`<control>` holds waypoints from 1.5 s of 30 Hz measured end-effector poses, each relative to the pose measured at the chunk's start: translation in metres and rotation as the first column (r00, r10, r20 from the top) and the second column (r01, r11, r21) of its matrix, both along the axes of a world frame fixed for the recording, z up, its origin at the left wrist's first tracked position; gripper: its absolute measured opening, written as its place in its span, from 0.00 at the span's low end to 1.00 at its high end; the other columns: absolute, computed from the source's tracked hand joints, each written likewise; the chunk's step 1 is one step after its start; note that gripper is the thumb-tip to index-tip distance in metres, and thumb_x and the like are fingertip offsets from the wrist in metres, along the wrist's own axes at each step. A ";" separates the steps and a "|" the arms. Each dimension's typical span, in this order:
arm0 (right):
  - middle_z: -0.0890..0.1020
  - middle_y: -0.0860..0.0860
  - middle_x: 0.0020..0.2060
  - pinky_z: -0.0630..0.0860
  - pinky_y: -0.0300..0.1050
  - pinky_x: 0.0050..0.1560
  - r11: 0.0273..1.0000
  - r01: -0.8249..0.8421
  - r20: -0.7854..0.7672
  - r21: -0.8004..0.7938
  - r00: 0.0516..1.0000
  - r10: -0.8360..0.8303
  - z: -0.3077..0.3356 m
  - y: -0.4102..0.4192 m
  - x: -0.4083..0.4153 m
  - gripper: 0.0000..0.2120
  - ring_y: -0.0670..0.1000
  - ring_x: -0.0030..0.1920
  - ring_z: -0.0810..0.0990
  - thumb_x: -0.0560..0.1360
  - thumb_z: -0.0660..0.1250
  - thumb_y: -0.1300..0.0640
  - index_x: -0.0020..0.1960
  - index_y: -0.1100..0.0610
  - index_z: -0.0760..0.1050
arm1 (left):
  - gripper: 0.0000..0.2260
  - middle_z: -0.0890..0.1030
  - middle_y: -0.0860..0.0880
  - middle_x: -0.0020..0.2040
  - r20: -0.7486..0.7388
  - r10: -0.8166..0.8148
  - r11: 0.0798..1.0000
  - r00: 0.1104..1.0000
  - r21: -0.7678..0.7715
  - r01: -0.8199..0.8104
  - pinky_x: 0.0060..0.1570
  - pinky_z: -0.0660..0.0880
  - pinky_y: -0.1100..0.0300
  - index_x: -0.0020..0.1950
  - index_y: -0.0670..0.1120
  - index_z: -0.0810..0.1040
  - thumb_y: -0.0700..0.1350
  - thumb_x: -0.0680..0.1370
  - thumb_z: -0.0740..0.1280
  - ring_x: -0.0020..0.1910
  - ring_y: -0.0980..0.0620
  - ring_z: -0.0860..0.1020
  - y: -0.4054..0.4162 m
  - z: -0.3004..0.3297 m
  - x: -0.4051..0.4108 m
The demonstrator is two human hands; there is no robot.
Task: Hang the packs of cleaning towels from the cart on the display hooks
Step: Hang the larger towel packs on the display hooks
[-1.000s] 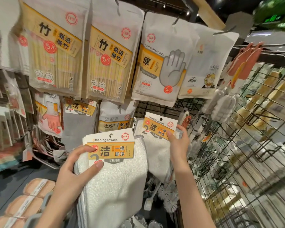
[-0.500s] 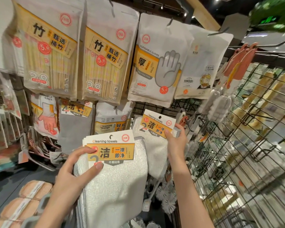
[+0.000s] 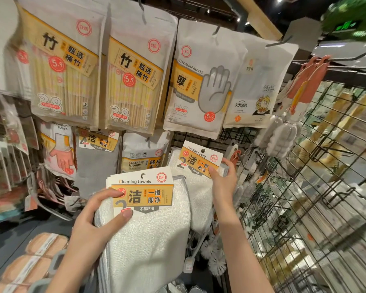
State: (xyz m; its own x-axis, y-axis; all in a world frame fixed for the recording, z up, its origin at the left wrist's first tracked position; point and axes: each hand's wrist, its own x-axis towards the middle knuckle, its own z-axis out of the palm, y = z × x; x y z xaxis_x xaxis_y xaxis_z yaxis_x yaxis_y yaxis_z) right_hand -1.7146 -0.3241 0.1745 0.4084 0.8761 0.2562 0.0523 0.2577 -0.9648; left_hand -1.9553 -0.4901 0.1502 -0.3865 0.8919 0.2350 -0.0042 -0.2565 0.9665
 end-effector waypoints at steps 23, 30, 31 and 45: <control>0.68 0.52 0.69 0.62 0.52 0.71 0.996 -0.078 0.391 -0.033 0.917 0.084 0.026 -0.010 0.004 0.27 0.50 0.70 0.66 0.73 0.71 0.62 0.69 0.53 0.69 | 0.27 0.78 0.64 0.58 -0.044 0.005 1.000 0.999 -0.018 -0.005 0.64 0.69 0.41 0.55 0.61 0.78 0.62 0.57 0.75 0.61 0.57 0.75 -0.015 0.019 0.004; 0.80 0.36 0.51 0.70 0.25 0.51 0.845 -0.525 0.394 -0.108 0.757 0.521 0.079 -0.095 -0.029 0.10 0.30 0.51 0.76 0.78 0.62 0.51 0.57 0.47 0.77 | 0.17 0.79 0.67 0.53 -0.077 -0.010 0.996 0.997 0.085 0.017 0.53 0.66 0.64 0.48 0.61 0.80 0.49 0.63 0.78 0.54 0.73 0.73 -0.026 0.032 0.012; 0.80 0.35 0.50 0.69 0.22 0.49 0.819 -0.558 0.412 -0.136 0.720 0.558 0.082 -0.105 -0.034 0.11 0.29 0.51 0.76 0.78 0.61 0.48 0.58 0.47 0.76 | 0.17 0.79 0.67 0.53 -0.074 -0.016 0.995 0.997 0.093 0.022 0.52 0.66 0.64 0.48 0.61 0.80 0.49 0.63 0.78 0.54 0.72 0.74 -0.027 0.035 0.014; 0.72 0.38 0.55 0.63 0.22 0.54 0.901 -0.415 0.492 0.126 0.815 0.307 0.102 -0.152 -0.039 0.29 0.29 0.56 0.69 0.64 0.77 0.60 0.54 0.37 0.69 | 0.27 0.75 0.69 0.60 -0.092 -0.053 0.973 0.994 0.218 0.072 0.55 0.69 0.66 0.61 0.66 0.74 0.44 0.68 0.76 0.61 0.69 0.72 -0.039 0.077 0.024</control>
State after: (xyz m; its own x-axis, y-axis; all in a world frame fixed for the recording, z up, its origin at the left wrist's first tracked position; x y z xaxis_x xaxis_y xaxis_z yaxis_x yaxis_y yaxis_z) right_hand -1.7535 -0.4761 0.2770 -0.1348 0.8358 0.5322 0.3263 0.5446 -0.7726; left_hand -1.9311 -0.5290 0.2276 -0.3020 0.8359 0.4584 0.0529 -0.4654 0.8835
